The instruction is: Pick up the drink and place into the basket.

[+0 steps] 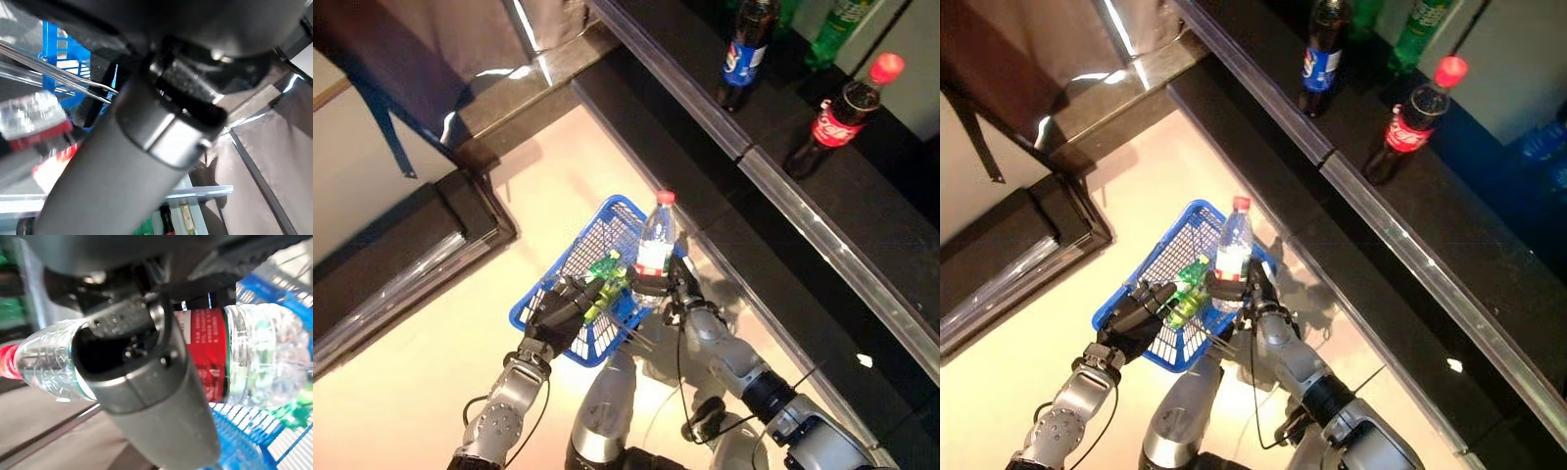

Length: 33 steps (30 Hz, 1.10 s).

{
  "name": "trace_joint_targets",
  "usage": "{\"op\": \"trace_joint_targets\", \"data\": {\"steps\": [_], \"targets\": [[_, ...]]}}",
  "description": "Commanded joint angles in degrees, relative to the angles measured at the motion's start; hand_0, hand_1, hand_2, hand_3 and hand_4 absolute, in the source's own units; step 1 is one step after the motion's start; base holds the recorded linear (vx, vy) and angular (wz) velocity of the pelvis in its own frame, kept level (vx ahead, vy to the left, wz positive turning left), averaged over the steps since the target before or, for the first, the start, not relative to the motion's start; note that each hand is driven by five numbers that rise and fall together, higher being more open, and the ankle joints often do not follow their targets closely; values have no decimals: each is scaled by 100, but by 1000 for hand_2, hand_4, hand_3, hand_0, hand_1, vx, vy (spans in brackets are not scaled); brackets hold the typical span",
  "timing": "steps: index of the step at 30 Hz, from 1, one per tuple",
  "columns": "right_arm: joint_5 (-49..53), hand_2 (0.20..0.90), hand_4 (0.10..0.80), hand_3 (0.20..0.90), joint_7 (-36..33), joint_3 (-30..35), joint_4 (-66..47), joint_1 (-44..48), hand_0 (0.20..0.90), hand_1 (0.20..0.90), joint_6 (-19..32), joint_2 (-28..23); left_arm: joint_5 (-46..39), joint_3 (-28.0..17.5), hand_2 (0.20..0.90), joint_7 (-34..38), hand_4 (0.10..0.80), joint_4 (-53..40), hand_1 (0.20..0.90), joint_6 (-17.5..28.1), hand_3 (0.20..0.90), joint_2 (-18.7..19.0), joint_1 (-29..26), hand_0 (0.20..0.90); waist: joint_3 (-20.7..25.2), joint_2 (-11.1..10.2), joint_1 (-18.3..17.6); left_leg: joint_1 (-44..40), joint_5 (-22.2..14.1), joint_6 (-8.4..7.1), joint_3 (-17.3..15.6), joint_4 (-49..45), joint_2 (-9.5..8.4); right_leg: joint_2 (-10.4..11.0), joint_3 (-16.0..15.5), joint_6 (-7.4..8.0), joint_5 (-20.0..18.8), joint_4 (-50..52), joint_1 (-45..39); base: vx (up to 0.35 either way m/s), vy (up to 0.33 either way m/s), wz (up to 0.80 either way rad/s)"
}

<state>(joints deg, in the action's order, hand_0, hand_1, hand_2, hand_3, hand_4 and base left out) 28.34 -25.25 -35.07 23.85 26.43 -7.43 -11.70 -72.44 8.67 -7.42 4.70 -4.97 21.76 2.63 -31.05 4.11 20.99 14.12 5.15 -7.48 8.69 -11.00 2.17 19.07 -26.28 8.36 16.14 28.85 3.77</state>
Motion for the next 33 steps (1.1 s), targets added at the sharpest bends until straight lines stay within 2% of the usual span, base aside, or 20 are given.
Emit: {"op": "trace_joint_targets", "data": {"steps": [1,6,17,21,26,28,29,30,31,32,33], "targets": [[19,300,100,200,-51,-241,-550,1255,300,300,736,764,-602,235,300,-1939,100,-2877,300,324,200,-236,-844,300,139,252,24,13,-174,204,-81,-443,-48,-83,-83,-401,-888,-370,-45,7,-17,14],[307,300,100,200,-19,-434,125,1446,300,300,672,1097,-427,368,300,-2032,100,-2922,300,267,200,-242,-1060,300,126,326,156,105,-135,207,25,-394,-123,-32,-169,-361,-930,-335,56,17,6,7],[770,300,100,200,354,-442,1233,1841,300,300,586,1302,-317,444,300,-2316,100,-2880,300,-210,200,-230,-1154,300,125,407,402,439,-122,292,185,-413,-279,77,-313,-321,-1040,-236,365,11,-4,15],[1157,300,100,200,577,-474,1452,1842,300,300,436,1466,-356,522,300,-2318,100,-2903,300,-162,200,-228,-1211,300,125,402,434,534,-94,317,204,-396,-293,82,-310,-300,-1068,-224,477,6,2,4],[1139,300,100,200,598,-429,1763,1903,300,300,473,1542,-269,574,300,-2377,100,-2966,300,-110,200,-243,-1235,300,125,401,480,633,-71,340,221,-367,-285,81,-326,-292,-1100,-216,587,0,0,0],[1301,300,100,200,645,-407,1826,1975,300,300,449,1573,-278,619,300,-2301,100,-2955,300,-152,200,-239,-1273,300,125,389,494,681,-67,347,229,-373,-294,77,-318,-289,-1108,-205,637,26,-32,6],[1374,300,100,200,721,-395,1894,1987,300,300,430,1604,-271,639,300,-2280,100,-2943,300,-193,200,-248,-1267,300,125,356,495,592,-217,331,222,-389,-295,88,-246,-224,-964,-130,595,3,-10,13],[1488,300,100,200,816,-354,1948,2104,300,300,378,1616,-271,661,300,-2296,100,-2958,300,-265,200,-253,-1328,300,125,375,515,696,-59,357,239,-362,-291,77,-321,-284,-1117,-193,665,7,-5,14],[1641,300,100,200,934,-326,1998,2169,300,300,340,1633,-245,683,300,-2329,100,-2962,300,-312,200,-262,-1348,300,125,374,525,708,-58,359,239,-364,-286,79,-325,-280,-1120,-185,678,9,0,15],[1695,300,100,200,1041,-312,2043,2175,300,300,309,1656,-210,716,300,-2351,100,-2974,300,-357,200,-260,-1322,300,125,343,530,624,-215,336,222,-395,-289,101,-251,-213,-966,-96,637,80,-36,10],[1739,300,100,200,1138,-288,2092,2237,300,300,268,1663,-167,753,300,-2373,100,-2974,300,-422,200,-258,-1343,300,125,340,538,634,-210,343,224,-394,-289,103,-257,-213,-968,-90,644,85,-27,4]]}}
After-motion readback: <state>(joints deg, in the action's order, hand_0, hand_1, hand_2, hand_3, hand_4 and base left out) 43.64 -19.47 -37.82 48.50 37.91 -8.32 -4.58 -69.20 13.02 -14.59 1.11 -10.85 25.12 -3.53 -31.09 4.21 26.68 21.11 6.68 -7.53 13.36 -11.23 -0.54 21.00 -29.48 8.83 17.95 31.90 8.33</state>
